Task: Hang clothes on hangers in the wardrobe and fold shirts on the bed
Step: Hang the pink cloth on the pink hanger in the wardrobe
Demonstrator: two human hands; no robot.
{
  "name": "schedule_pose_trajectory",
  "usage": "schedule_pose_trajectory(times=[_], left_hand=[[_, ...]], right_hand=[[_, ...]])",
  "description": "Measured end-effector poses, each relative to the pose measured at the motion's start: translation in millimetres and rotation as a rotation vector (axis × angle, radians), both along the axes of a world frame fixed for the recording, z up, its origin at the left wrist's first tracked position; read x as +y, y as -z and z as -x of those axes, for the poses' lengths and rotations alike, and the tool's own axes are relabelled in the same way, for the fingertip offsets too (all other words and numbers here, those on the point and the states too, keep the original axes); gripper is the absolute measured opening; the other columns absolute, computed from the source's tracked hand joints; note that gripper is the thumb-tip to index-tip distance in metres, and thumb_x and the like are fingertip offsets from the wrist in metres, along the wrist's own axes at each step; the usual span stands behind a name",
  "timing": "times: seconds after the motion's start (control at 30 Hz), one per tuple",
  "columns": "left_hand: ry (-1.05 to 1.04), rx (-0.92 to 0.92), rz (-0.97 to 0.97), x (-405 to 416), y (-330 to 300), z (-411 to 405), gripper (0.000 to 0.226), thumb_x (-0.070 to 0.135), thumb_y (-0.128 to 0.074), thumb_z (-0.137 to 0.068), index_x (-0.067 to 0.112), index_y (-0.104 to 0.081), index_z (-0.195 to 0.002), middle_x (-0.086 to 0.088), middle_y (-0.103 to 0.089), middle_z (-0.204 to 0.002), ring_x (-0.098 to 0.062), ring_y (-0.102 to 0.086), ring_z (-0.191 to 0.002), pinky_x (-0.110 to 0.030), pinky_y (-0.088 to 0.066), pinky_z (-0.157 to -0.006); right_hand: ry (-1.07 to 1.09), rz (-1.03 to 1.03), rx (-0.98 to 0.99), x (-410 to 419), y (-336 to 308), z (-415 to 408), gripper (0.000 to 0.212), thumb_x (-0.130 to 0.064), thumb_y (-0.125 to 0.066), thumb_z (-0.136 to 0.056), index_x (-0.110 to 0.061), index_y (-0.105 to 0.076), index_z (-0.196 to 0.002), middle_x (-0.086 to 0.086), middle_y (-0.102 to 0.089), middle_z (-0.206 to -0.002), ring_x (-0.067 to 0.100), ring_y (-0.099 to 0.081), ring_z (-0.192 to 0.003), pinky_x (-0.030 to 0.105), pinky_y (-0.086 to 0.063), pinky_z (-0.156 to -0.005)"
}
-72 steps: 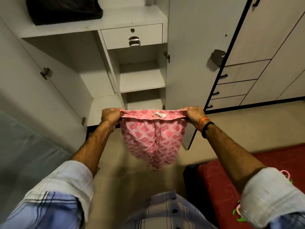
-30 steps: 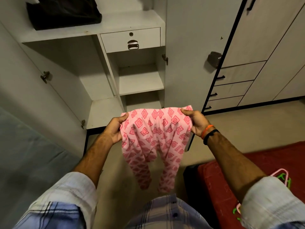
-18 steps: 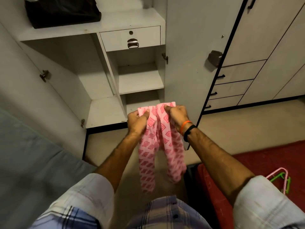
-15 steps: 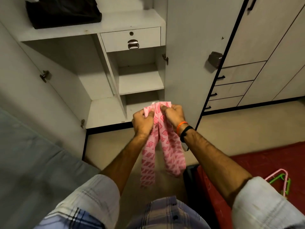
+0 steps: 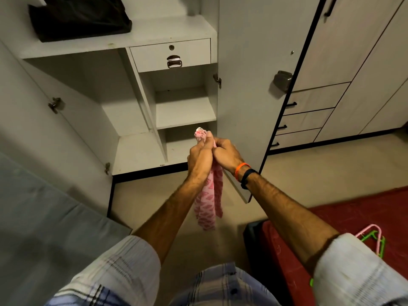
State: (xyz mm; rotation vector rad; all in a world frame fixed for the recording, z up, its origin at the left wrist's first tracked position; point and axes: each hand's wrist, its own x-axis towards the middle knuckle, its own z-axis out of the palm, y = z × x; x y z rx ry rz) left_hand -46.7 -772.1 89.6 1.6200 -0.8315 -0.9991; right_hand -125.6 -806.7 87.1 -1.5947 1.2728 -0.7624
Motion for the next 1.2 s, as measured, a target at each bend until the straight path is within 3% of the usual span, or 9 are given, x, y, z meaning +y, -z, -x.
schedule_pose_trajectory(times=[0.1, 0.2, 0.3, 0.43, 0.6, 0.73, 0.83, 0.97, 1.2], left_hand=[[0.060, 0.086, -0.027, 3, -4, 4, 0.088, 0.091, -0.030, -0.071, 0.021, -0.069, -0.108, -0.009, -0.071, -0.104, -0.021, -0.067, -0.097, -0.041, -0.052, -0.098], [0.083, 0.224, -0.055, 1, -2, 4, 0.114, 0.097, -0.030, -0.056, 0.016, -0.060, -0.130, -0.015, -0.065, -0.124, -0.028, -0.062, -0.115, -0.045, -0.045, -0.107], [0.136, 0.134, -0.057, 7, -5, -4, 0.089, 0.084, -0.031, -0.081, 0.018, -0.062, -0.130, -0.012, -0.068, -0.120, -0.024, -0.066, -0.110, -0.041, -0.051, -0.101], [-0.029, 0.027, 0.055, 4, 14, -32, 0.023, 0.023, -0.068, -0.093, 0.013, -0.072, -0.113, -0.004, -0.074, -0.107, -0.014, -0.070, -0.093, -0.038, -0.058, -0.090], [0.068, 0.124, -0.003, -4, 21, -68, 0.046, 0.016, -0.081, -0.078, 0.009, -0.060, -0.118, -0.002, -0.070, -0.113, -0.015, -0.067, -0.103, -0.026, -0.058, -0.078], [0.283, 0.191, -0.025, -3, 18, -84, 0.051, 0.020, -0.082, -0.073, 0.009, -0.066, -0.121, -0.007, -0.074, -0.109, -0.025, -0.070, -0.104, -0.040, -0.057, -0.089], [0.252, 0.120, -0.022, -7, 14, -87, 0.052, 0.024, -0.085, -0.068, 0.007, -0.070, -0.115, -0.008, -0.076, -0.105, -0.025, -0.072, -0.099, -0.038, -0.059, -0.086], [0.228, -0.016, -0.032, -10, 10, -83, 0.028, 0.021, -0.083, -0.077, 0.014, -0.071, -0.100, -0.007, -0.077, -0.096, -0.023, -0.075, -0.086, -0.040, -0.061, -0.078], [0.258, -0.123, -0.059, -5, 10, -88, 0.028, 0.020, -0.081, -0.079, 0.012, -0.070, -0.103, -0.006, -0.077, -0.094, -0.022, -0.075, -0.082, -0.048, -0.061, -0.080]], right_hand=[[-0.049, -0.039, -0.029, -1, 2, 3, 0.028, -0.023, -0.049, -0.095, -0.029, -0.067, -0.116, 0.001, -0.073, -0.101, 0.018, -0.068, -0.095, 0.033, -0.056, -0.085], [-0.007, -0.004, -0.020, -1, 6, 3, 0.028, -0.013, -0.058, -0.089, -0.023, -0.067, -0.114, -0.003, -0.071, -0.089, 0.015, -0.067, -0.085, 0.024, -0.055, -0.071], [0.100, 0.050, -0.002, -3, 11, 2, 0.030, -0.007, -0.057, -0.087, -0.020, -0.072, -0.108, -0.003, -0.071, -0.084, 0.018, -0.067, -0.082, 0.024, -0.052, -0.067], [0.086, -0.066, -0.187, -9, 12, 8, 0.029, 0.000, -0.056, -0.084, -0.018, -0.075, -0.098, 0.004, -0.075, -0.089, 0.022, -0.071, -0.082, 0.045, -0.059, -0.084], [-0.088, -0.257, -0.399, -23, 5, 27, 0.015, -0.006, -0.062, -0.092, -0.010, -0.073, -0.100, 0.016, -0.074, -0.092, 0.028, -0.069, -0.081, 0.046, -0.054, -0.089], [-0.173, -0.342, -0.495, -34, -1, 40, 0.020, 0.001, -0.059, -0.090, 0.000, -0.068, -0.108, 0.012, -0.074, -0.089, 0.025, -0.070, -0.079, 0.038, -0.058, -0.085], [-0.160, -0.313, -0.447, -40, -2, 46, 0.017, -0.001, -0.060, -0.092, -0.002, -0.069, -0.106, 0.008, -0.075, -0.086, 0.019, -0.071, -0.074, 0.029, -0.060, -0.074], [-0.112, -0.170, -0.260, -40, 5, 49, 0.021, -0.014, -0.065, -0.092, -0.005, -0.068, -0.111, 0.002, -0.073, -0.087, 0.010, -0.071, -0.072, 0.019, -0.055, -0.062], [-0.111, -0.201, -0.288, -38, 23, 47, 0.030, -0.015, -0.068, -0.090, -0.004, -0.067, -0.118, 0.006, -0.076, -0.096, 0.014, -0.073, -0.081, 0.026, -0.057, -0.066]])
